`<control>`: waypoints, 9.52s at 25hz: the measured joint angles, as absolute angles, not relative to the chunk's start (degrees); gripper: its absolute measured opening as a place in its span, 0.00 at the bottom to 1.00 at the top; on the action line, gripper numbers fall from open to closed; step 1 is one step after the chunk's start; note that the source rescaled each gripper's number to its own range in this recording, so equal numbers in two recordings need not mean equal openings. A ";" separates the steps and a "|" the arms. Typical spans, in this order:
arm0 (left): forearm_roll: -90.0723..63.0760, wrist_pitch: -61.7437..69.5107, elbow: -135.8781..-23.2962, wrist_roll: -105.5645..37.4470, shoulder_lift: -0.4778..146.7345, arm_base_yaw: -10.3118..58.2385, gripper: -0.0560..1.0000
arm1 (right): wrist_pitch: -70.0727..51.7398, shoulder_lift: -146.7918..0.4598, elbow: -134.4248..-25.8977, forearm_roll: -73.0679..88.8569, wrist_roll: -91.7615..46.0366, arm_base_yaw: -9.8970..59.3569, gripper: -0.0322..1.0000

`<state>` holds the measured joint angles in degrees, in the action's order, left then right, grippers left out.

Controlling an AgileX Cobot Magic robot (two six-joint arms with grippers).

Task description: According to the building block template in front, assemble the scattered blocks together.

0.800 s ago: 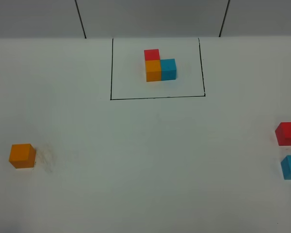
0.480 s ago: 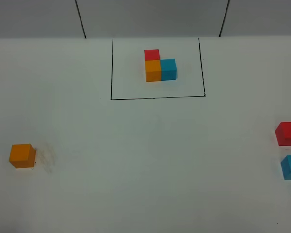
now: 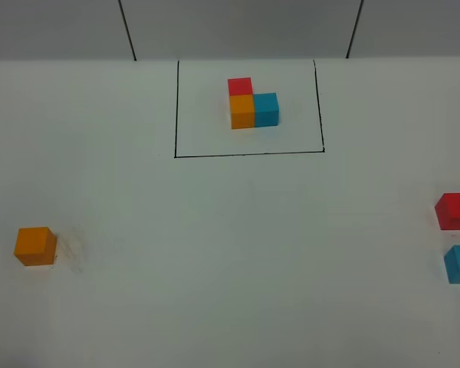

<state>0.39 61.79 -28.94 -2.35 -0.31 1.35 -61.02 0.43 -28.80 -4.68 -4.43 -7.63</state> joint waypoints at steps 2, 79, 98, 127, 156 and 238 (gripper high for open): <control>0.39 61.79 -28.94 -2.35 -0.31 1.35 0.05 | -61.02 0.43 -28.80 -4.68 -4.43 -7.63 0.03; 2.13 31.77 -50.97 -1.86 104.58 1.90 0.55 | -61.02 0.43 -28.80 -4.68 -4.43 -7.63 0.03; -1.19 35.41 -62.15 -55.73 103.22 39.00 0.55 | -61.02 0.43 -28.80 -4.68 -4.43 -7.63 0.03; -1.20 46.17 -82.03 -54.08 123.46 43.23 0.55 | -61.02 0.43 -28.80 -4.73 -4.43 -7.63 0.03; 25.04 68.37 -82.52 -19.47 87.02 39.31 0.88 | -61.02 0.43 -28.80 -4.73 -4.43 -7.63 0.03; 5.98 61.75 -29.14 6.66 0.89 -2.92 0.84 | -61.02 0.43 -28.80 -3.70 -4.62 -7.63 0.03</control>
<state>5.98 61.75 -29.14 6.66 0.89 -2.92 -61.02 0.43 -28.80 -3.70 -4.62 -7.63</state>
